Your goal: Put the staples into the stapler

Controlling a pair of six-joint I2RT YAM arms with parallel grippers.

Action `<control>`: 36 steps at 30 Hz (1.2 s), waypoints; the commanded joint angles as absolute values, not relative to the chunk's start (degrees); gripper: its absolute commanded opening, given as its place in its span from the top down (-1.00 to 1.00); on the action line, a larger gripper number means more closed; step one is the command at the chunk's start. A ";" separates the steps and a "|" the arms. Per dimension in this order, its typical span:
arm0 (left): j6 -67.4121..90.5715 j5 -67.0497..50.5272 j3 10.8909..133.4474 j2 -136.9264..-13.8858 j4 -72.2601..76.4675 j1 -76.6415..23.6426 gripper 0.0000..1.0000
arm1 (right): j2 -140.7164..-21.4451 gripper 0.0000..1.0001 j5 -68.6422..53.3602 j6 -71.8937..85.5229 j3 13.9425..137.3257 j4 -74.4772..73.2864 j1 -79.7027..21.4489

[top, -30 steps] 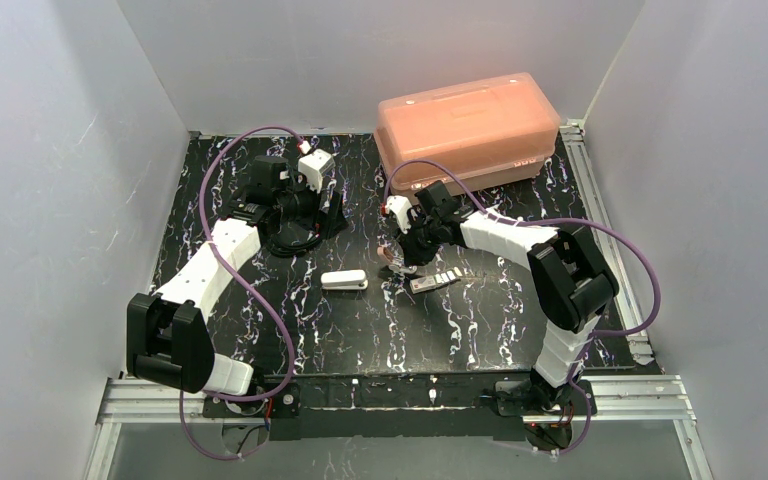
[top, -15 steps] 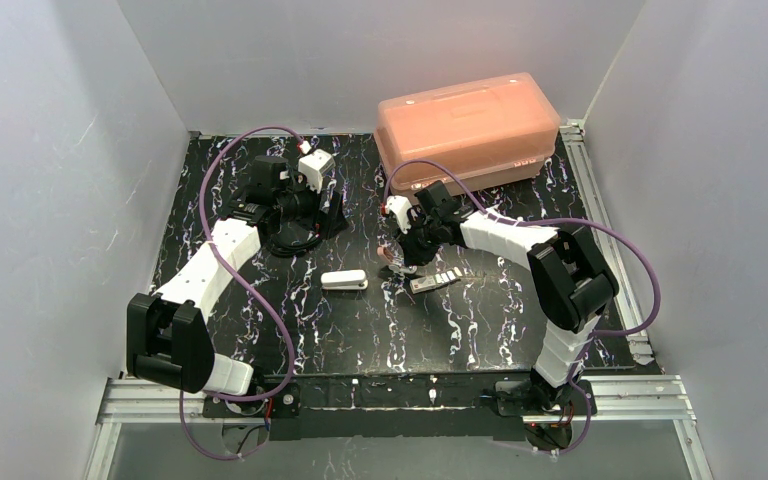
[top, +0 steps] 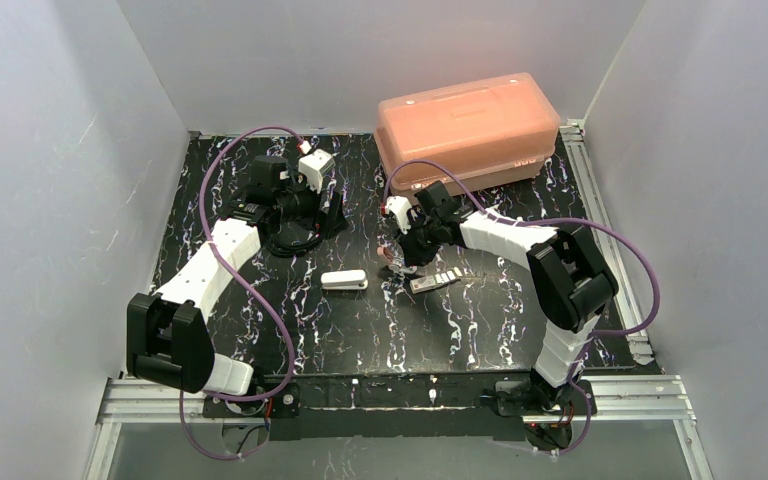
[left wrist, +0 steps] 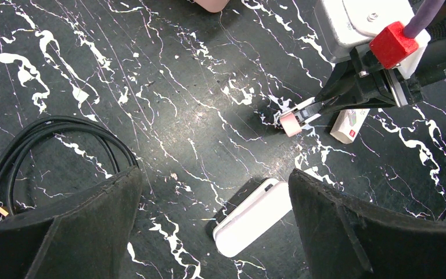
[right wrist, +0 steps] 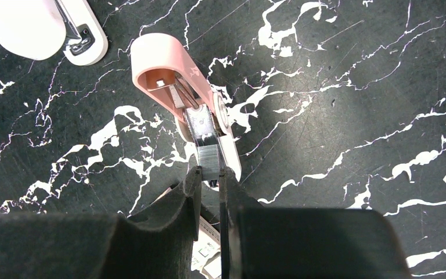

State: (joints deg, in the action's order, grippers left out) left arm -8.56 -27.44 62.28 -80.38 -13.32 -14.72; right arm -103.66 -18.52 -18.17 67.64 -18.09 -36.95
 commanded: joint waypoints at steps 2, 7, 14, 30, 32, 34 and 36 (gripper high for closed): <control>-9.32 -28.33 62.11 -78.86 -13.80 -14.41 -0.90 | -104.83 0.71 -18.15 -18.16 67.94 -18.62 -37.19; -9.32 -28.39 61.96 -78.84 -13.73 -14.41 -0.90 | -104.95 0.71 -18.32 -17.90 68.19 -18.50 -37.19; -9.32 -28.38 61.83 -78.84 -13.63 -14.35 -0.90 | -105.04 0.70 -18.44 -17.54 68.38 -18.37 -37.22; -9.41 -28.36 61.96 -79.01 -13.76 -14.41 -0.90 | -105.21 0.37 -18.50 -17.39 68.05 -17.91 -37.32; -9.47 -28.30 62.05 -79.10 -13.80 -14.41 -0.90 | -104.96 0.34 -18.46 -17.49 68.03 -17.92 -37.29; -9.49 -28.30 62.14 -79.06 -13.89 -14.40 -0.90 | -104.75 0.31 -18.41 -17.64 68.15 -17.95 -37.27; -9.49 -28.30 62.22 -79.10 -14.00 -14.35 -0.90 | -104.54 0.29 -18.61 -17.71 68.21 -17.99 -37.29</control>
